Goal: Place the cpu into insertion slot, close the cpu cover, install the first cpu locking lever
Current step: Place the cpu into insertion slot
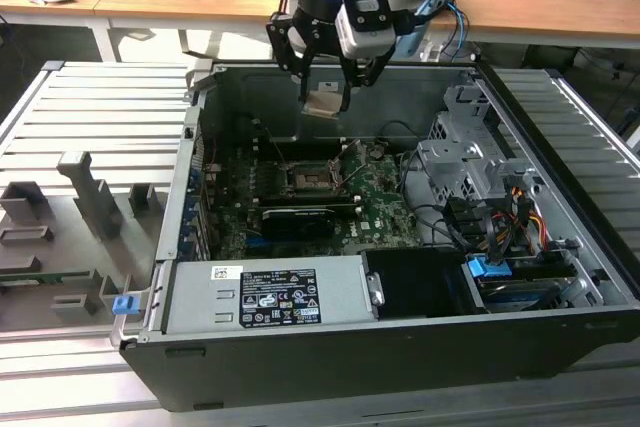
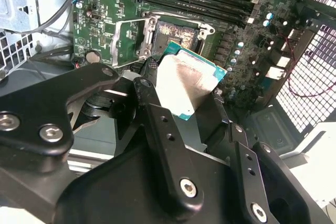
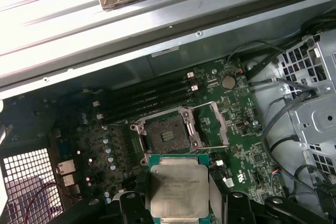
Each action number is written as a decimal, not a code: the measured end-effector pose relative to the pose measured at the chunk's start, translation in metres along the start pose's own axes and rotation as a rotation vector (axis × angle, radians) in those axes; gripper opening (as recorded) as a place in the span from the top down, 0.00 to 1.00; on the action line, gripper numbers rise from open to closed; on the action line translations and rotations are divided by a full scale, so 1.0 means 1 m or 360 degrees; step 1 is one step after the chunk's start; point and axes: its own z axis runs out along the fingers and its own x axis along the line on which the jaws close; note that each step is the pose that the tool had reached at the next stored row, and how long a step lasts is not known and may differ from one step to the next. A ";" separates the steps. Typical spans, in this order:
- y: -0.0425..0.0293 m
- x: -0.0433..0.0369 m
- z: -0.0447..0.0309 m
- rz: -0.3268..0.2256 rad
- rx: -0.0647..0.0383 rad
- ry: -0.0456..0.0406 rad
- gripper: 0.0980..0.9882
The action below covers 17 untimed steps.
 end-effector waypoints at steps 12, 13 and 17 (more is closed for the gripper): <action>-0.0005 0.0002 0.0050 0.0089 -0.0002 -0.0008 0.51; -0.0006 0.0001 0.0059 0.0119 -0.0002 -0.0010 0.51; -0.0008 0.0001 0.0080 0.0165 0.0000 -0.0016 0.51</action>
